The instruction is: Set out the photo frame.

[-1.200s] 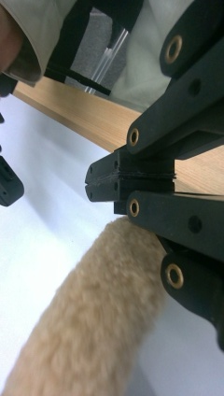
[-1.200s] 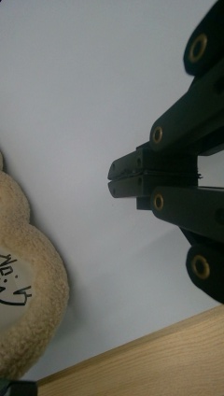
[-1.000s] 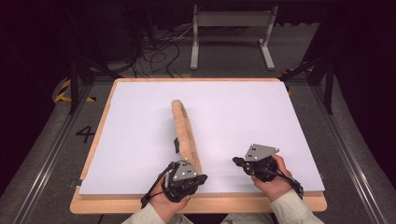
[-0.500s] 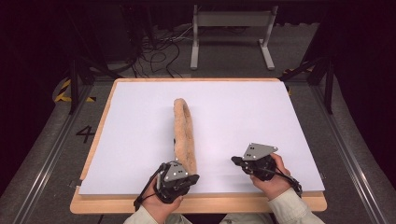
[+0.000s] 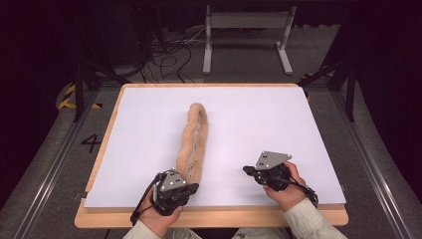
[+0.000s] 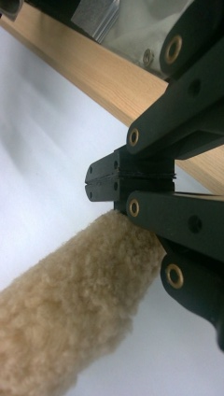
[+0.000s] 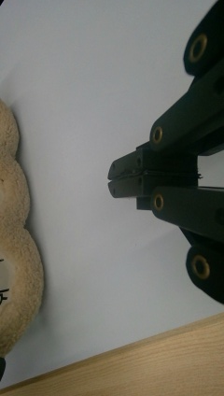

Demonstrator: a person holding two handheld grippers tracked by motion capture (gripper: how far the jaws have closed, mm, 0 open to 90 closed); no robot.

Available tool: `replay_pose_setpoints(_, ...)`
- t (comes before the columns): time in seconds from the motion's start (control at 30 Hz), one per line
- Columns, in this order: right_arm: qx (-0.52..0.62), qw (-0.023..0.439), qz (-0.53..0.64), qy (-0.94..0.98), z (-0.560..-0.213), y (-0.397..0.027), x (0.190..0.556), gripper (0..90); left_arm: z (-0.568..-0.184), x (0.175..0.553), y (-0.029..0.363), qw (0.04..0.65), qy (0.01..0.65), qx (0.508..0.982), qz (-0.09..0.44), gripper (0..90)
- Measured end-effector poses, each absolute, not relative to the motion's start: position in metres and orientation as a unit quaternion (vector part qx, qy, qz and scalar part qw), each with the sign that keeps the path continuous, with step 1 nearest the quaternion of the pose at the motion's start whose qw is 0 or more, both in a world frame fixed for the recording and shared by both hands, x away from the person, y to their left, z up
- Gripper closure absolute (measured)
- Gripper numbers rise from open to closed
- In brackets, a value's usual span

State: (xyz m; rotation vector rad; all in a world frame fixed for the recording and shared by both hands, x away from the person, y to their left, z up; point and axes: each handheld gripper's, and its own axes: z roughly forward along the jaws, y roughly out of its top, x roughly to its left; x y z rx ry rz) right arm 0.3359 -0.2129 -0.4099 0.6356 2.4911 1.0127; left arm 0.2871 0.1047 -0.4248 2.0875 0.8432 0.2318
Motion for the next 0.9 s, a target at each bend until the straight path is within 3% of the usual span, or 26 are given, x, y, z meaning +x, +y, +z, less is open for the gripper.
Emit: replay_pose_setpoints(0.9,0.212,0.179,0.364,0.889,-0.410,-0.202,0.344,90.0,-0.428,0.304,0.161,0.425,0.431,0.786,0.127,89.5)
